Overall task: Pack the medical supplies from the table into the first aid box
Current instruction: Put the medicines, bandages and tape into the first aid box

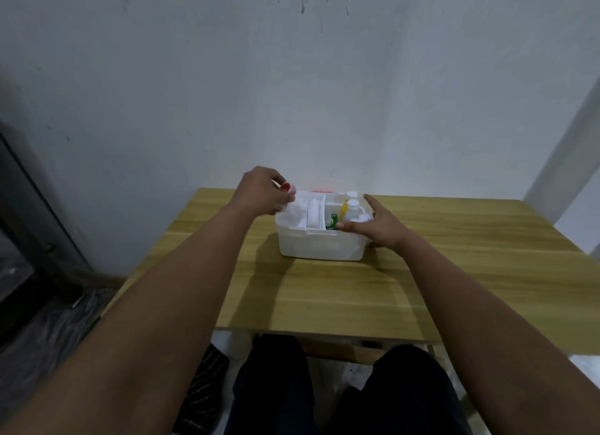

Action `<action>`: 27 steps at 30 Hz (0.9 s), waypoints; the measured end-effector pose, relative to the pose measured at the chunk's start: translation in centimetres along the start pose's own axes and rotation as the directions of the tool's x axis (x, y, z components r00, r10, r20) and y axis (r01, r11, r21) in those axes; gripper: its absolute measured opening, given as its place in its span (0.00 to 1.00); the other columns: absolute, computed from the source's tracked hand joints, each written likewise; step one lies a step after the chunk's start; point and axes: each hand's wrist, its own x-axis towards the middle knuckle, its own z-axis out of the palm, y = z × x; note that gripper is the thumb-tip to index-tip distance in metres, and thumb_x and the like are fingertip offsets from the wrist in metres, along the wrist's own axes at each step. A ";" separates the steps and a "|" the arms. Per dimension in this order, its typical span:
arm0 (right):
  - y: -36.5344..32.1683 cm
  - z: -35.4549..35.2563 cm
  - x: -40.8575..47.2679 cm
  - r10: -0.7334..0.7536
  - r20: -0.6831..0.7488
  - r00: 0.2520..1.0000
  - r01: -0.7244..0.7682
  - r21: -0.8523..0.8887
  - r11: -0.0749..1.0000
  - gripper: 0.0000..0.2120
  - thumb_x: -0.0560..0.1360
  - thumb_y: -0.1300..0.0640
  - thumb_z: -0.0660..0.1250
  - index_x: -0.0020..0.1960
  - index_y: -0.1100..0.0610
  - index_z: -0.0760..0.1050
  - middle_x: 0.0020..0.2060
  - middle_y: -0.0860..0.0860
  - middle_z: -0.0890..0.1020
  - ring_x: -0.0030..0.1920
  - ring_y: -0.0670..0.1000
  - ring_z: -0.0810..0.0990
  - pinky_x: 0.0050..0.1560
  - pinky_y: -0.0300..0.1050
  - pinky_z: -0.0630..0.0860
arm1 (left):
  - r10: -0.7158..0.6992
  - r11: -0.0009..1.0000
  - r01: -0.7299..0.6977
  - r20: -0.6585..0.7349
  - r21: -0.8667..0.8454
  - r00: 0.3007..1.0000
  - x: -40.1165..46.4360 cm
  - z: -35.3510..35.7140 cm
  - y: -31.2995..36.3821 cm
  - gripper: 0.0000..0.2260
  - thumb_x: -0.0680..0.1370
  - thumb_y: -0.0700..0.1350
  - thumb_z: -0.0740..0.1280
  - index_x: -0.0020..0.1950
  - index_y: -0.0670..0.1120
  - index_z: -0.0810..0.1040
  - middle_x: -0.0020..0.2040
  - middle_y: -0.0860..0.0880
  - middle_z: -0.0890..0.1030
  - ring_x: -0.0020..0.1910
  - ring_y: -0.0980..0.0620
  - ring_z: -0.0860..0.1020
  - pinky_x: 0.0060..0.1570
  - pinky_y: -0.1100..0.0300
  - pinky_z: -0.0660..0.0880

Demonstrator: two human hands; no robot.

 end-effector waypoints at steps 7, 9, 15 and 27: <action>0.2 0.1 0.2 -0.001 -0.001 1.000 0.000 -0.004 1.000 0.60 0.63 0.43 0.85 0.84 0.49 0.52 0.75 0.51 0.70 0.67 0.53 0.75 0.65 0.55 0.78 | 0.107 0.894 -0.141 0.102 0.425 0.989 0.4 2.9 0.8 0.09 0.77 0.47 0.75 0.52 0.43 0.83 0.38 0.47 0.86 0.36 0.49 0.86 0.47 0.52 0.85; 0.3 0.0 0.3 -0.006 -0.001 1.000 0.006 -0.007 1.000 0.61 0.62 0.42 0.85 0.84 0.49 0.52 0.76 0.51 0.70 0.68 0.53 0.75 0.66 0.57 0.77 | 0.120 0.834 -0.174 0.135 0.523 0.984 0.5 3.1 1.2 0.11 0.77 0.48 0.75 0.53 0.43 0.83 0.41 0.46 0.86 0.40 0.47 0.86 0.48 0.51 0.84; 0.3 0.1 0.2 0.000 -0.006 1.000 0.000 -0.038 0.999 0.65 0.57 0.37 0.85 0.84 0.48 0.52 0.78 0.52 0.68 0.72 0.56 0.73 0.68 0.60 0.76 | 0.107 0.655 -0.196 0.167 0.730 0.980 0.1 4.0 2.2 0.08 0.78 0.51 0.72 0.46 0.46 0.79 0.41 0.48 0.80 0.42 0.47 0.81 0.38 0.57 0.73; 0.3 0.0 0.1 0.016 0.004 1.000 -0.016 -0.025 1.000 0.65 0.59 0.38 0.85 0.84 0.47 0.51 0.77 0.52 0.69 0.71 0.56 0.73 0.68 0.60 0.76 | 0.016 0.618 -0.168 0.201 0.768 0.979 0.4 3.8 2.4 0.11 0.76 0.49 0.74 0.42 0.46 0.73 0.37 0.50 0.76 0.40 0.47 0.77 0.38 0.56 0.71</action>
